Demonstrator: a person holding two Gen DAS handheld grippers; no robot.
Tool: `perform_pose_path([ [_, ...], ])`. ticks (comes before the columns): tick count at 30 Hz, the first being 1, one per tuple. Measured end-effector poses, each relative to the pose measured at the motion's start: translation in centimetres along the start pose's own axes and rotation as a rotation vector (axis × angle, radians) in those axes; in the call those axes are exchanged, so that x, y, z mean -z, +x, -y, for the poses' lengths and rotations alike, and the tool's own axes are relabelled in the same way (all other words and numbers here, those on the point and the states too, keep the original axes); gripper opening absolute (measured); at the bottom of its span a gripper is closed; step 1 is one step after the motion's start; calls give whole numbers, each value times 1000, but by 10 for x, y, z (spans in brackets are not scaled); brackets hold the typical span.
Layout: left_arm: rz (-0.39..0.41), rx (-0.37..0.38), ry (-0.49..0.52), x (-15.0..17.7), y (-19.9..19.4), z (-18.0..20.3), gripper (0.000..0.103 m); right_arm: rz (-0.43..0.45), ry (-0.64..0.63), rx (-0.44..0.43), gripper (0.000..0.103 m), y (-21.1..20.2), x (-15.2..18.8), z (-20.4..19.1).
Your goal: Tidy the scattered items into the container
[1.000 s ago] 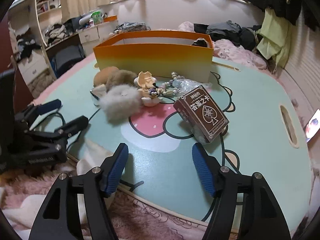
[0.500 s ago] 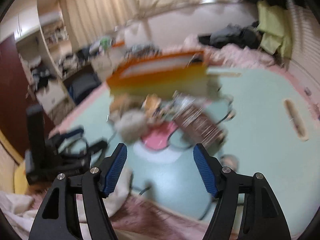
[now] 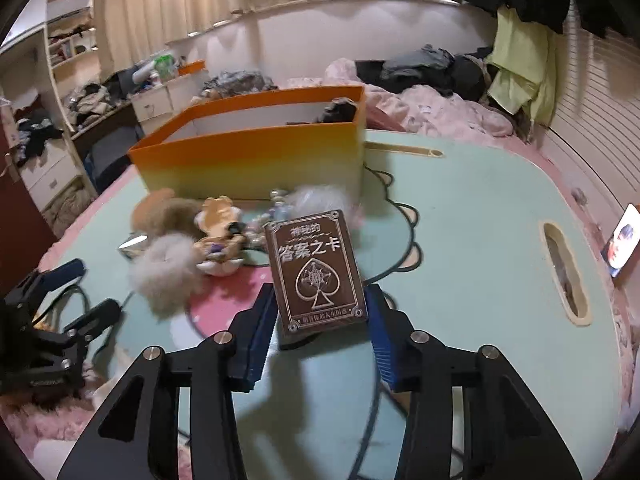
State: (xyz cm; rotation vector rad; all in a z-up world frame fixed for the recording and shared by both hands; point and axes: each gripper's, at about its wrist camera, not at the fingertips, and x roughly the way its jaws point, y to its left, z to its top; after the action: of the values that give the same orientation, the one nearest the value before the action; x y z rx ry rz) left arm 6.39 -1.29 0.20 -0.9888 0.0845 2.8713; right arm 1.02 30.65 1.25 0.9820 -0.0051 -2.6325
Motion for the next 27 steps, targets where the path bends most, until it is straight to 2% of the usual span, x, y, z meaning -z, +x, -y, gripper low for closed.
perform_pose_path([
  [6,51,-34,20,-23,-4,5,101,141,28,-60,45,-36,8,-1],
  [8,58,-19,23,-30,0,7,96,142,36,-71,45,-34,4,-4],
  [11,7,2,-16,-38,14,6,84,125,46,-89,45,-31,4,-5],
  [12,-21,8,-32,-40,20,6,78,119,49,-97,45,-30,4,-5],
  [13,-41,15,-39,-40,25,6,65,116,52,-98,45,-29,3,-4],
  [14,-57,27,-41,-39,29,7,58,116,54,-98,45,-29,3,-4],
  [16,-56,43,-23,-37,30,11,27,116,59,-99,45,-29,4,-4],
  [18,-53,65,-5,-34,27,14,28,115,64,-98,45,-29,4,-4],
  [24,-18,123,-51,-26,-2,7,28,126,30,-94,45,-35,7,-13],
  [27,-10,146,-36,-17,-16,10,28,81,-25,-153,45,-33,11,-24],
])
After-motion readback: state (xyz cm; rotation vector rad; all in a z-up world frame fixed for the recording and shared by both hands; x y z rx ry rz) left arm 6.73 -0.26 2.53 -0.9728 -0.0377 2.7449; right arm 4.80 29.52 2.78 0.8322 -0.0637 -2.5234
